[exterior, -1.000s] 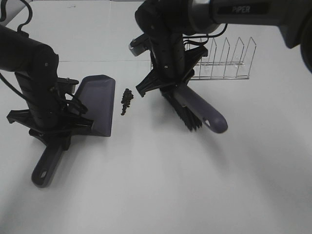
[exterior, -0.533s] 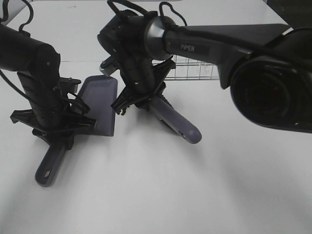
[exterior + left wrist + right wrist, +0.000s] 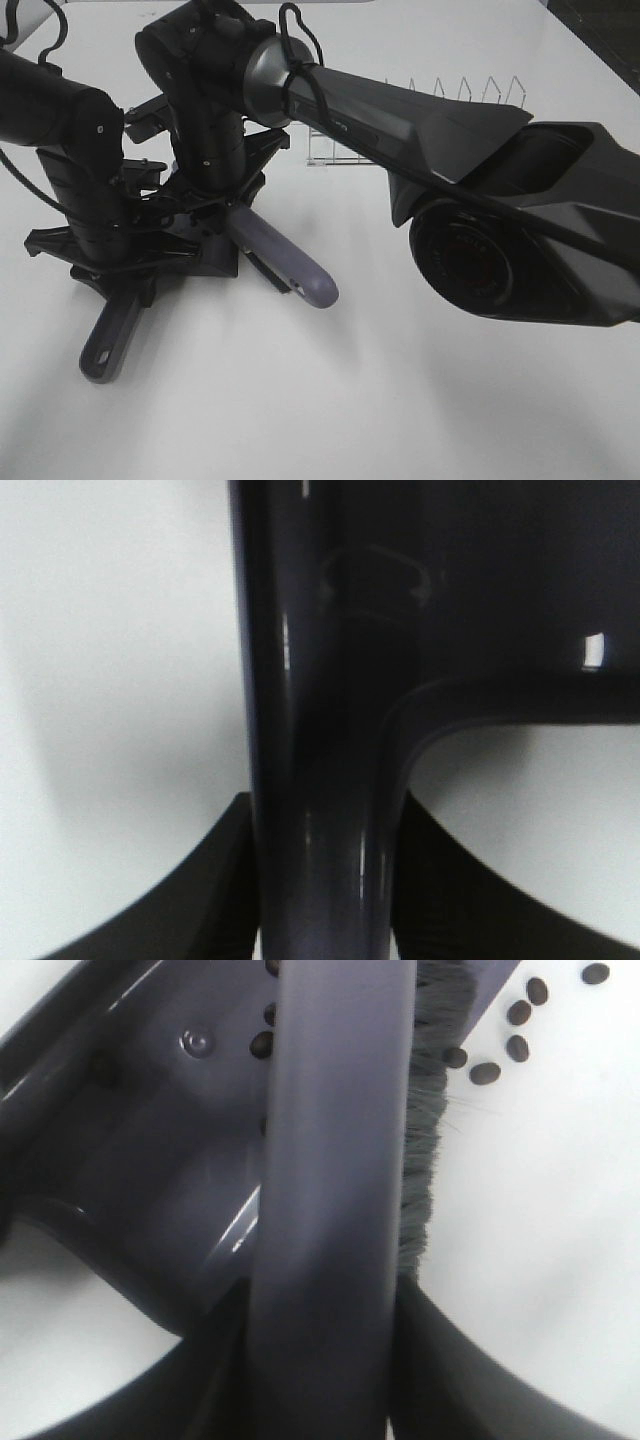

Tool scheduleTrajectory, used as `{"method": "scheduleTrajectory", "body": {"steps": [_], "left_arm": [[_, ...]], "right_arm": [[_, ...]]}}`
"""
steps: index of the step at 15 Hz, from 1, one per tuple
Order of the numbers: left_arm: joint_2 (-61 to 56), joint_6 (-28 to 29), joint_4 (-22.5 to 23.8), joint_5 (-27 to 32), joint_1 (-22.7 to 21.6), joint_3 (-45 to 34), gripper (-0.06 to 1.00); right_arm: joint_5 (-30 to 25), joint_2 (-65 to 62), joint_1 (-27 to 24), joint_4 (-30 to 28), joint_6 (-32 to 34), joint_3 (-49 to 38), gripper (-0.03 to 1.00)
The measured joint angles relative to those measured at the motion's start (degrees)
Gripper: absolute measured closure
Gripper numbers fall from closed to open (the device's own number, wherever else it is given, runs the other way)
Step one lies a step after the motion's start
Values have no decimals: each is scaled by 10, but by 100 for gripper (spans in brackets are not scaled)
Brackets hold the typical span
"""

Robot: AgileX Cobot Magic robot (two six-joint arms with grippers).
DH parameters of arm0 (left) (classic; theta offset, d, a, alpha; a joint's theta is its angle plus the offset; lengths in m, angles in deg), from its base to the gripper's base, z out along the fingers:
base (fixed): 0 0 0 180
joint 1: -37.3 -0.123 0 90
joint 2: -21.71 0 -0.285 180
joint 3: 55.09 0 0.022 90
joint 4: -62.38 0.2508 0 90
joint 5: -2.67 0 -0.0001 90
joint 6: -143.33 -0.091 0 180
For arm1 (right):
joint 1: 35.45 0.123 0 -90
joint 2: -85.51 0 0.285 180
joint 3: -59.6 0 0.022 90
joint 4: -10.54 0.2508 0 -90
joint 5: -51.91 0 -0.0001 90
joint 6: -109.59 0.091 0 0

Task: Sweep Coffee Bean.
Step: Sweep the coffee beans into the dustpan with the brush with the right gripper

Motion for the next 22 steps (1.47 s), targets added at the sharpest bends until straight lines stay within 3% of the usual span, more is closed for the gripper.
{"method": "scheduleTrajectory", "body": {"steps": [3,8,18,22], "left_arm": [[0,1,-2,-1,-1,2,59],[1,-6,-1,-4,5,2,59],[1,-9,-3,-4,5,2,59],[1,-14,-3,-4,5,2,59]], "right_arm": [[-1,-28,-1,-2,22,3,65],[16,-96,-46,23,49,15,65],[15,-160,-183,-23,-17,13,65],[18,-166,-195,-5,-17,-68,65]]}}
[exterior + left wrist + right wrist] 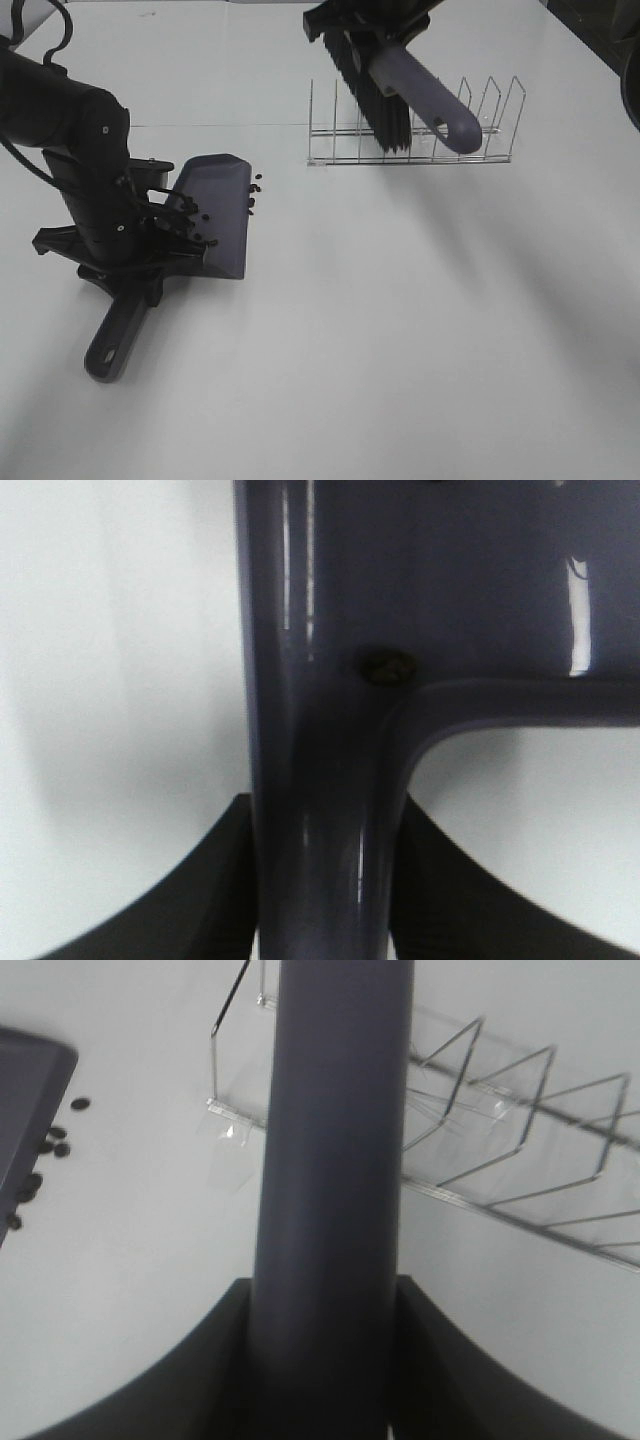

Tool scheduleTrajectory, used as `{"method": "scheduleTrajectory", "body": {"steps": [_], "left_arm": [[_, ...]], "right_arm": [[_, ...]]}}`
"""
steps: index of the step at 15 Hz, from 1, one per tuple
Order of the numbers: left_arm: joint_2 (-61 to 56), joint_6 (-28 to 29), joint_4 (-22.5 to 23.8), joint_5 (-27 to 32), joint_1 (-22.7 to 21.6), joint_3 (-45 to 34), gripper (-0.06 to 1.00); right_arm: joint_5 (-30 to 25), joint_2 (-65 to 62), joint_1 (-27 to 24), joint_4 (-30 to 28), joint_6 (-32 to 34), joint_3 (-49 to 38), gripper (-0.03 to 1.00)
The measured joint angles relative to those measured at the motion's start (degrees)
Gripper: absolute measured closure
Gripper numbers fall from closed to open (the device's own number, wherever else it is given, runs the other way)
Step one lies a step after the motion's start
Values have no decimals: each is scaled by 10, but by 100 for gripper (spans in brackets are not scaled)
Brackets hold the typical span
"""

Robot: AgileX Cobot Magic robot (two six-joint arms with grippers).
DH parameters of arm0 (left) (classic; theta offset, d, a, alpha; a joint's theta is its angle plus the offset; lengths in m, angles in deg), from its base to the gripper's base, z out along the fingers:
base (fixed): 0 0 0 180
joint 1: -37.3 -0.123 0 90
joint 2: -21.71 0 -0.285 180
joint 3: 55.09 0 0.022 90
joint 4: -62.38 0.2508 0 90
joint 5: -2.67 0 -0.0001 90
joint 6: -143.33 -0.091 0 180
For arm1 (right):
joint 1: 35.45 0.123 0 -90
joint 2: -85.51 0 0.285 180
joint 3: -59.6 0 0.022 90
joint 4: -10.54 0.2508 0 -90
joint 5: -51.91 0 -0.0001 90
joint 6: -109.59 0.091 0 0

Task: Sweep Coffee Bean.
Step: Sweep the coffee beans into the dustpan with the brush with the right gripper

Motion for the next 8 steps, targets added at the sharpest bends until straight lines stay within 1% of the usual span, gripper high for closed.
{"method": "scheduleTrajectory", "body": {"steps": [2,3,4,6,8], "left_arm": [[0,0,0,0,0,0,59],[1,0,1,1,0,0,59],[1,0,2,2,0,1,59],[1,0,3,3,0,1,59],[1,-2,3,3,0,1,59]], "right_arm": [[-1,2,1,54,5,-45,65],[-2,9,2,73,8,-54,65],[-1,22,5,79,13,-57,65],[-1,50,21,73,16,-58,65],[5,66,45,39,24,-58,65]]}}
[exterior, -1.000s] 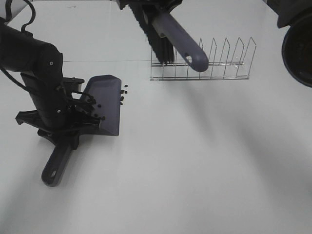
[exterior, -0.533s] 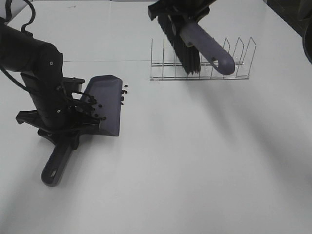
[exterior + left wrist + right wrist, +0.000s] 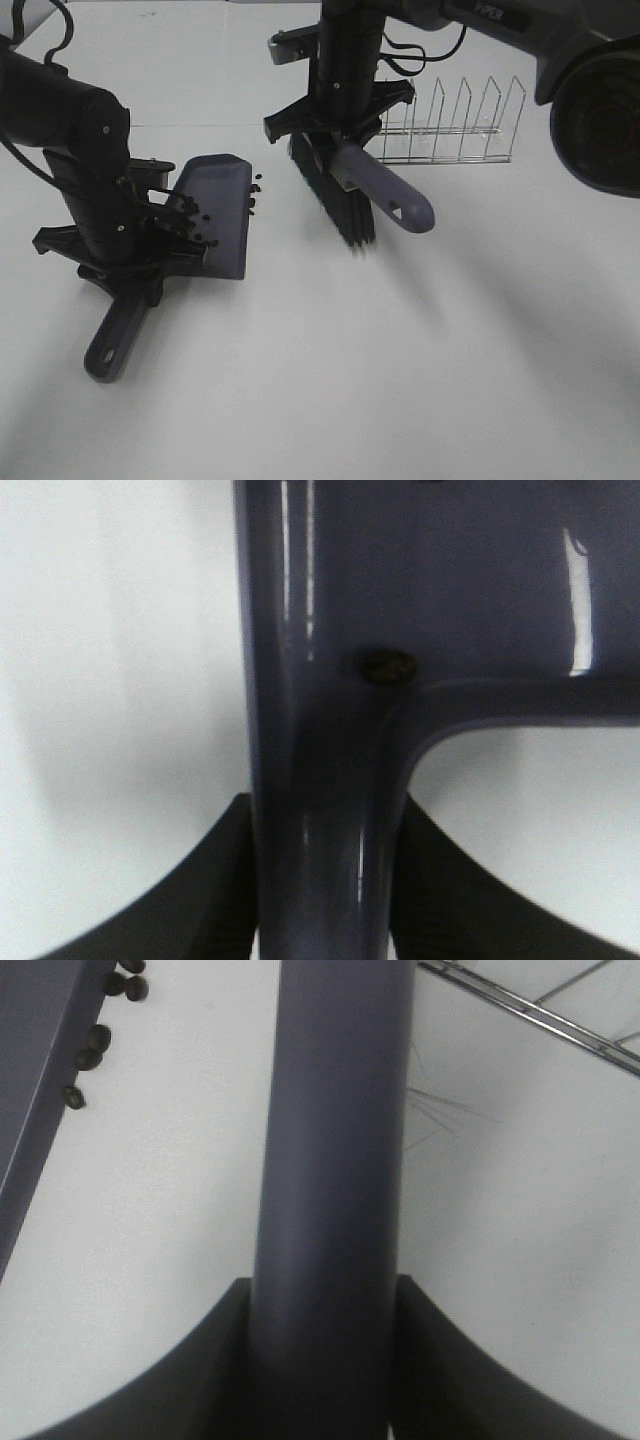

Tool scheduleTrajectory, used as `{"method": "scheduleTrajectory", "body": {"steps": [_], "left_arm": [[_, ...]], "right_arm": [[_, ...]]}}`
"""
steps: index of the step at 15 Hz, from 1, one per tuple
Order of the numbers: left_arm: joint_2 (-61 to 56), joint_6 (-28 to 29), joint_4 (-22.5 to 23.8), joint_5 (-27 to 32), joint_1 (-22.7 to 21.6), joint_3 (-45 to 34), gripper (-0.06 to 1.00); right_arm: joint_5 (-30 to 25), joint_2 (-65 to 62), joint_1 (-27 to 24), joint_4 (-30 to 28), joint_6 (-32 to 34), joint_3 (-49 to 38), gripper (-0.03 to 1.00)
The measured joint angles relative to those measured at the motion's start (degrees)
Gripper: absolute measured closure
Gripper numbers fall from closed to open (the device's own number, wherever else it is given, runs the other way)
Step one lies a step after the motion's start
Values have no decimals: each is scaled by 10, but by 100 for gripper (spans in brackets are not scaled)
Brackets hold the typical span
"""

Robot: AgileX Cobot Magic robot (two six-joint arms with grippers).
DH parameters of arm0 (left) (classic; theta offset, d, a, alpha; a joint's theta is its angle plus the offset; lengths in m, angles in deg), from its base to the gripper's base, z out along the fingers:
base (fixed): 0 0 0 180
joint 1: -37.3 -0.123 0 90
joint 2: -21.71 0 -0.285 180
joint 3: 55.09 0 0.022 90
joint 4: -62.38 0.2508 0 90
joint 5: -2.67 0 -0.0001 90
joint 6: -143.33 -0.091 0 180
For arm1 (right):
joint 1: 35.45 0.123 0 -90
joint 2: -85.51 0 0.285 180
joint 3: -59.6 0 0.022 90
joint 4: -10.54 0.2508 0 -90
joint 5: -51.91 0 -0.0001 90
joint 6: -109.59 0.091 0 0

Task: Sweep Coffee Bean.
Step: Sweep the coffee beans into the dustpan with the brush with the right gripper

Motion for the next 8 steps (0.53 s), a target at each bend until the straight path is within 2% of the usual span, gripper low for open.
{"method": "scheduleTrajectory", "body": {"steps": [4,6,8], "left_arm": [[1,-2,0,0,0,0,59],[1,-2,0,0,0,0,59],[1,-2,0,0,0,0,59]], "right_arm": [[38,27,30,-24,7,0,65],[62,35,46,-1,-9,0,65],[85,41,55,57,-26,0,65]]}}
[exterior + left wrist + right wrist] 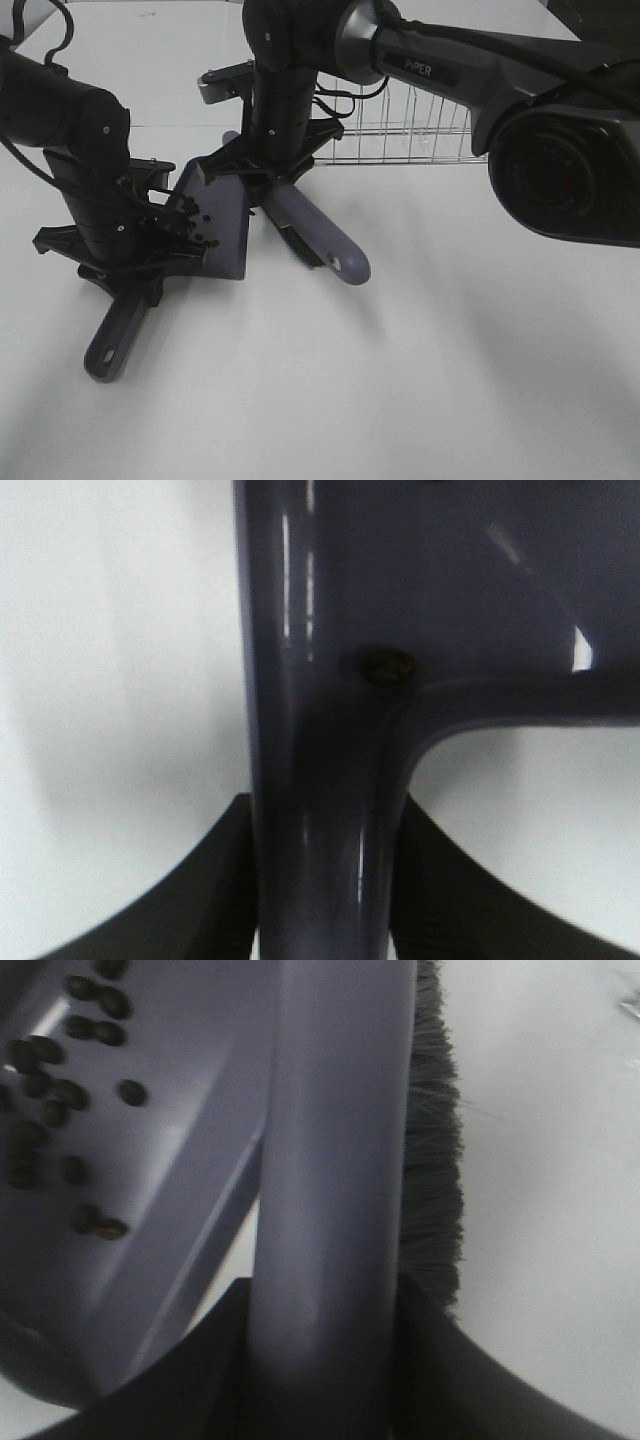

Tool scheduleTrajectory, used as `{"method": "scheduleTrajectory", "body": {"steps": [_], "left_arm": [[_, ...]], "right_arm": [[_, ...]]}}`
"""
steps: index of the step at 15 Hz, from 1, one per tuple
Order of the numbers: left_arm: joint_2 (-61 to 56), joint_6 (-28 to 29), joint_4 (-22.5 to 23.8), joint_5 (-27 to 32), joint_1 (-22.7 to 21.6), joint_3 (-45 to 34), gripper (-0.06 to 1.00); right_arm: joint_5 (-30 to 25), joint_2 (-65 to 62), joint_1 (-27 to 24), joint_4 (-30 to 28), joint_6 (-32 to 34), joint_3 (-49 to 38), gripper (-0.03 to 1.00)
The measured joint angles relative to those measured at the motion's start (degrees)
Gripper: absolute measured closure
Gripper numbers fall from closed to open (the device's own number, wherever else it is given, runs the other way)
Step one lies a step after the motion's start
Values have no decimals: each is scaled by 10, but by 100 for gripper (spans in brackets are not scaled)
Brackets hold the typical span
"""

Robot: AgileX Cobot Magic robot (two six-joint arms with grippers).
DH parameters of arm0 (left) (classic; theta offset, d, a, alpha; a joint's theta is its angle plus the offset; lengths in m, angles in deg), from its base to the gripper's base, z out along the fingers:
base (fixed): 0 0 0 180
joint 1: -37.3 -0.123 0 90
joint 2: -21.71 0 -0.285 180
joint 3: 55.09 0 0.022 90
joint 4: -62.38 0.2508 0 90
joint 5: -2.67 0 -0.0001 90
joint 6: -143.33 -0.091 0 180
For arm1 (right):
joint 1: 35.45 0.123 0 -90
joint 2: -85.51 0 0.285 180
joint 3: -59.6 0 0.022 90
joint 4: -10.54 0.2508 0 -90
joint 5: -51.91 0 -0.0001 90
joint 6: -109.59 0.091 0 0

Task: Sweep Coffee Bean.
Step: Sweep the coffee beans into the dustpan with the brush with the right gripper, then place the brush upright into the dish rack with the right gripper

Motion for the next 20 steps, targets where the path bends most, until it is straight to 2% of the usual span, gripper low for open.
{"method": "scheduleTrajectory", "body": {"steps": [3,5,7,9,11,12,20], "left_arm": [[0,0,0,0,0,0,59],[0,0,-1,0,0,0,59],[0,0,-1,0,0,0,59],[0,0,-1,0,0,0,59],[0,0,-1,0,0,0,59],[0,0,-1,0,0,0,59],[0,0,-1,1,0,0,59]], "right_arm": [[22,0,0,97,-21,1,65],[2,3,0,107,-14,41,65],[-36,5,1,62,-6,93,65],[-77,5,1,-34,9,142,65],[-83,-2,-1,-113,10,158,65],[-84,-10,-1,-134,9,159,65],[-90,-38,-3,-171,-13,162,65]]}}
